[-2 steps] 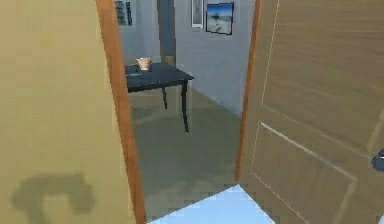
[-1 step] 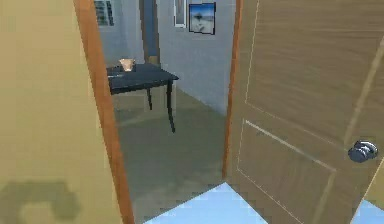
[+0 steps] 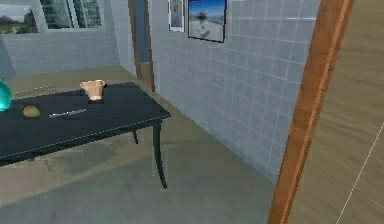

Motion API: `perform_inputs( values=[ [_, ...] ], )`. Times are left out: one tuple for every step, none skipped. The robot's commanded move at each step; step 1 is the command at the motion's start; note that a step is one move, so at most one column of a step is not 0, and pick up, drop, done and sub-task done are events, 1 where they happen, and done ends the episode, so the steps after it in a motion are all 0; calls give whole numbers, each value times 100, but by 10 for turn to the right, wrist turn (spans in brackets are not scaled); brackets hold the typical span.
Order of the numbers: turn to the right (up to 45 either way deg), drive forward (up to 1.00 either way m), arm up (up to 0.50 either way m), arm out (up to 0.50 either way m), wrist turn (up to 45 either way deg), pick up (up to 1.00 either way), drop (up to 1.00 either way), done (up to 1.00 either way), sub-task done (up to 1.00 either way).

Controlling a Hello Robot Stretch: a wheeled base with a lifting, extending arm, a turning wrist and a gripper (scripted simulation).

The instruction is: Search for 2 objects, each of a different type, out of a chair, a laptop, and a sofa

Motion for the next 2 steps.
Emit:
perform_inputs(
  values=[
    [-30,0,0,0,0,0,0,0,0],
    [0,20,0,0,0,0,0,0,0]
  ],
)
